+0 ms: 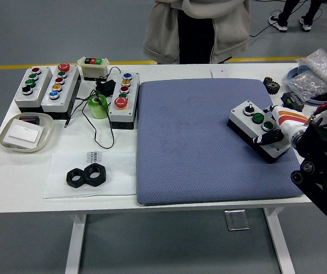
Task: Pick up the button,place it on the desk,press the button,press the button
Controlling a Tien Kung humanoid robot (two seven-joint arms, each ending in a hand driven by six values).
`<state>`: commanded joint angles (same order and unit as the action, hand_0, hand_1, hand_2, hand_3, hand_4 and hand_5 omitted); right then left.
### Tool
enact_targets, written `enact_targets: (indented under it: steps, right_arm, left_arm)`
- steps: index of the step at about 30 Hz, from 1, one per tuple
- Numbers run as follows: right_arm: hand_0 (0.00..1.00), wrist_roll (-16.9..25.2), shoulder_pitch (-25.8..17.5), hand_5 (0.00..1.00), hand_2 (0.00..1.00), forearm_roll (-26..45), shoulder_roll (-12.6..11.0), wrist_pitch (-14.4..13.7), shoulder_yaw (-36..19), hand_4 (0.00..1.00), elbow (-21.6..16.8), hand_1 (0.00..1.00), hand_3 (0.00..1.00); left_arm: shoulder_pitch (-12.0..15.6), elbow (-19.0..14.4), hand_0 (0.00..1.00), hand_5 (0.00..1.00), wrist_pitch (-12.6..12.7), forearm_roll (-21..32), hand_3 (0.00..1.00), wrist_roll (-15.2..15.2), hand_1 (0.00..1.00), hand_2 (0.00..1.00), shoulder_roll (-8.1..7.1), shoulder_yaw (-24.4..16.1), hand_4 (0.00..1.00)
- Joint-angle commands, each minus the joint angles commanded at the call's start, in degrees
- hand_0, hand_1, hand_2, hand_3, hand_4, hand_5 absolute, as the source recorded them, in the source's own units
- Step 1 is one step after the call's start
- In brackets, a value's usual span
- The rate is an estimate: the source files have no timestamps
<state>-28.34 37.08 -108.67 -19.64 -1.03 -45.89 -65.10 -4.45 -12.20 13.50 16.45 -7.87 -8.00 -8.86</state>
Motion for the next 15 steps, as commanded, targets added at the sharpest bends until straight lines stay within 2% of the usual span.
enact_targets:
  steps: [2,7,8,12,15]
  right_arm:
    - [0.921,0.62,0.16,0.277,0.494,0.38,-0.57,0.23,0.75,0.966,-0.30,0.520,0.746]
    - [0.921,4.50,0.80,0.277,0.494,1.33,-2.93,1.41,3.51,0.966,-1.49,0.520,0.746]
    - [0.930,5.49,1.07,0.228,0.497,1.32,-3.54,1.58,4.23,0.906,-1.79,0.527,0.745]
    - [0.930,8.02,1.75,0.228,0.497,1.51,-4.96,1.93,5.81,0.906,-2.52,0.527,0.745]
    - [0.924,11.58,2.82,0.216,0.504,1.07,-6.80,2.70,8.26,0.912,-3.41,0.530,0.743]
  left_arm:
    - [-0.01,0.01,0.671,0.998,0.01,0.01,0.828,0.00,0.828,0.888,0.01,-0.02,0.651]
    - [-0.05,0.03,0.671,0.998,0.03,0.07,0.828,0.03,0.828,0.888,0.04,-0.07,0.651]
    - [-0.07,0.04,0.671,0.998,0.07,-0.07,0.828,0.09,0.828,0.887,0.06,-0.19,0.654]
    - [-0.07,0.05,0.671,0.998,0.10,-0.19,0.828,0.17,0.828,0.887,0.10,-0.30,0.654]
    - [-0.08,0.07,0.674,0.998,0.11,-0.33,0.828,0.23,0.828,0.888,0.12,-0.44,0.655]
